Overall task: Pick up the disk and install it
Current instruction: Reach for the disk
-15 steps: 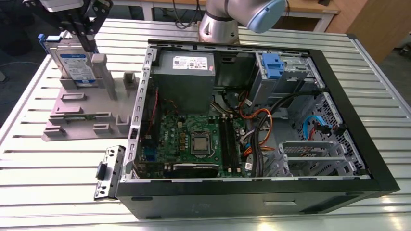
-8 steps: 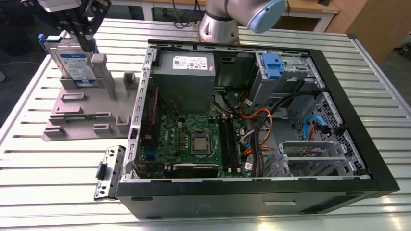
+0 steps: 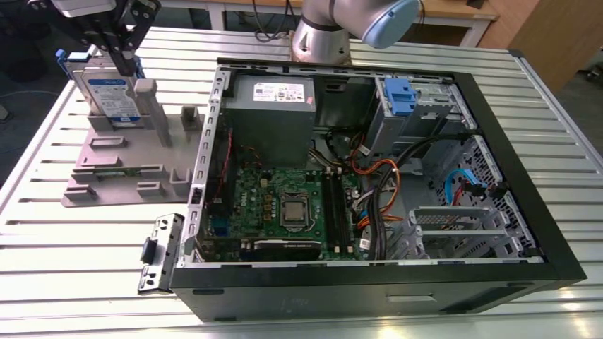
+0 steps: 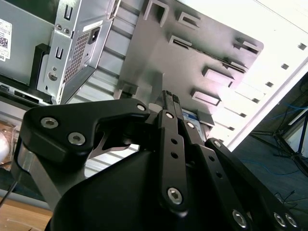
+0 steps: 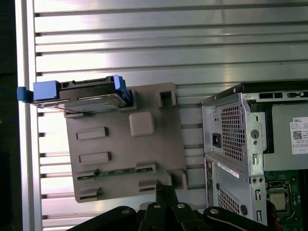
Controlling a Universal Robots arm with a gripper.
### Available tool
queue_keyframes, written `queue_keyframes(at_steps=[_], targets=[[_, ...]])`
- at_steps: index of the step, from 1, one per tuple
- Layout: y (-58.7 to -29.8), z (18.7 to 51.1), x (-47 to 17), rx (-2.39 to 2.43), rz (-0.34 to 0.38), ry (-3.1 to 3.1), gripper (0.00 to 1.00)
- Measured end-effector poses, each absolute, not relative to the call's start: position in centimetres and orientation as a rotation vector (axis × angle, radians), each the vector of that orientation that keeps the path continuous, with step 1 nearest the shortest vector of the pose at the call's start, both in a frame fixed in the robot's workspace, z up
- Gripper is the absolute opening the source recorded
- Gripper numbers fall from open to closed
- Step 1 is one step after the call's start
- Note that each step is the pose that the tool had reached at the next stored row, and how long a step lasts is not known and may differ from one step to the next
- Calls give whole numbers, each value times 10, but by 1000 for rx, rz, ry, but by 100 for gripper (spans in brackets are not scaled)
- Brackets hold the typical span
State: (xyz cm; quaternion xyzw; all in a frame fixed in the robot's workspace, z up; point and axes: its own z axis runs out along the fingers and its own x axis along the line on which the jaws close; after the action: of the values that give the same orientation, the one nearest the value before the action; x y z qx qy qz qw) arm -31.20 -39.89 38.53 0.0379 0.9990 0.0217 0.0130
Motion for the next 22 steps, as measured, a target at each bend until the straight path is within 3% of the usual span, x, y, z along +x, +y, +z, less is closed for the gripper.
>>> queue_keyframes(at_steps=[22], targets=[[-399,385,-318,118,68,3113,10]])
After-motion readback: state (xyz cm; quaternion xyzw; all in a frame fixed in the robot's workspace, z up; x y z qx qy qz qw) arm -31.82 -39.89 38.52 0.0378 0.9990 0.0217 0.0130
